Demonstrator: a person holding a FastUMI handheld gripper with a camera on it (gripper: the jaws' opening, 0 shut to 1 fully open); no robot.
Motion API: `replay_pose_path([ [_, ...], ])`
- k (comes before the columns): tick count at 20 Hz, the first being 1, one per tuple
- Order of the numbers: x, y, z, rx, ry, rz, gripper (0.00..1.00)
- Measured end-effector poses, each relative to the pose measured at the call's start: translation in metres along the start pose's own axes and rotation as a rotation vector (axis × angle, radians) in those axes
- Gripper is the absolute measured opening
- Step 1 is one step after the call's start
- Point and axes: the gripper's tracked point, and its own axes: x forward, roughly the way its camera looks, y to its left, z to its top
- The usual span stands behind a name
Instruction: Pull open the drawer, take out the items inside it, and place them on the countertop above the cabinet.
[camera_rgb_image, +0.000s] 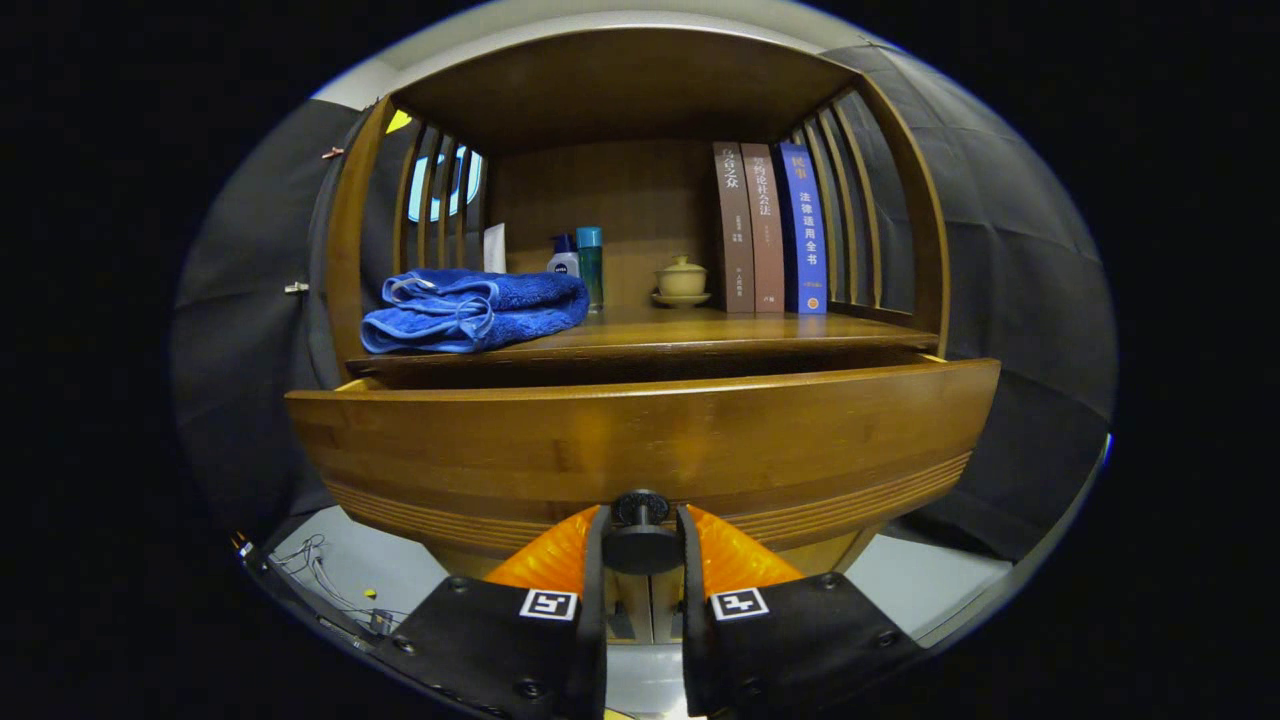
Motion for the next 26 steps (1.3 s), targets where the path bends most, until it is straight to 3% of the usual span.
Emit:
replay_pose_path([
  [11, -0.077, -0.004, -0.021, 0.006, 0.012, 0.02, 0.34],
  [23, -0.087, -0.005, -0.031, -0.015, 0.024, 0.016, 0.34],
  [24, -0.089, -0.004, -0.031, -0.02, 0.029, 0.019, 0.37],
  [26, -0.097, -0.008, -0.023, -0.04, 0.018, 0.009, 0.67],
])
